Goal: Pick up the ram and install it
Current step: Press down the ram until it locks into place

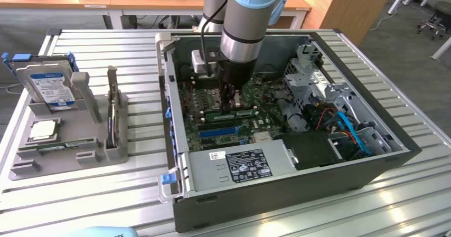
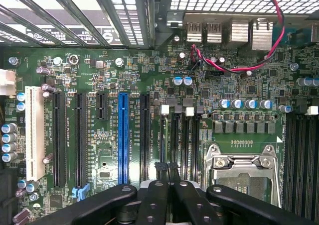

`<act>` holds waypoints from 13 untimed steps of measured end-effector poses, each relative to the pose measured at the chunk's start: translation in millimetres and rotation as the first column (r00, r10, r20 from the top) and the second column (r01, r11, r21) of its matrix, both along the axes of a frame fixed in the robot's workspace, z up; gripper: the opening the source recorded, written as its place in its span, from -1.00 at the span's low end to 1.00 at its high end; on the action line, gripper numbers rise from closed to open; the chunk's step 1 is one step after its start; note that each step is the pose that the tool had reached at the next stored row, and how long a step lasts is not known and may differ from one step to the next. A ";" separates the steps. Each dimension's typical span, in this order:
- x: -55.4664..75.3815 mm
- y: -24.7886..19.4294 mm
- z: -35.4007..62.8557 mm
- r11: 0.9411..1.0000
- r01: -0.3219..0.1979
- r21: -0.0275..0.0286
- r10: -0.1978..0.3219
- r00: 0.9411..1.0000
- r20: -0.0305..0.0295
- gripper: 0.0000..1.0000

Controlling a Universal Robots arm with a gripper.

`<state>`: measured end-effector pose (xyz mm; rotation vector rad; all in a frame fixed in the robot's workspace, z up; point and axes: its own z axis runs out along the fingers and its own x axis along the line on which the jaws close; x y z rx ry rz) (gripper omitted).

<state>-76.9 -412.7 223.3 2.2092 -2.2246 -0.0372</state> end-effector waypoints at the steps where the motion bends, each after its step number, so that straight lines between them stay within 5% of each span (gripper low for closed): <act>1: 0.0 0.0 0.0 1.000 0.000 0.000 0.000 1.000 0.000 -0.80; 13: 0.0 0.0 -1.0 1.000 0.000 0.000 0.000 1.000 0.000 -0.80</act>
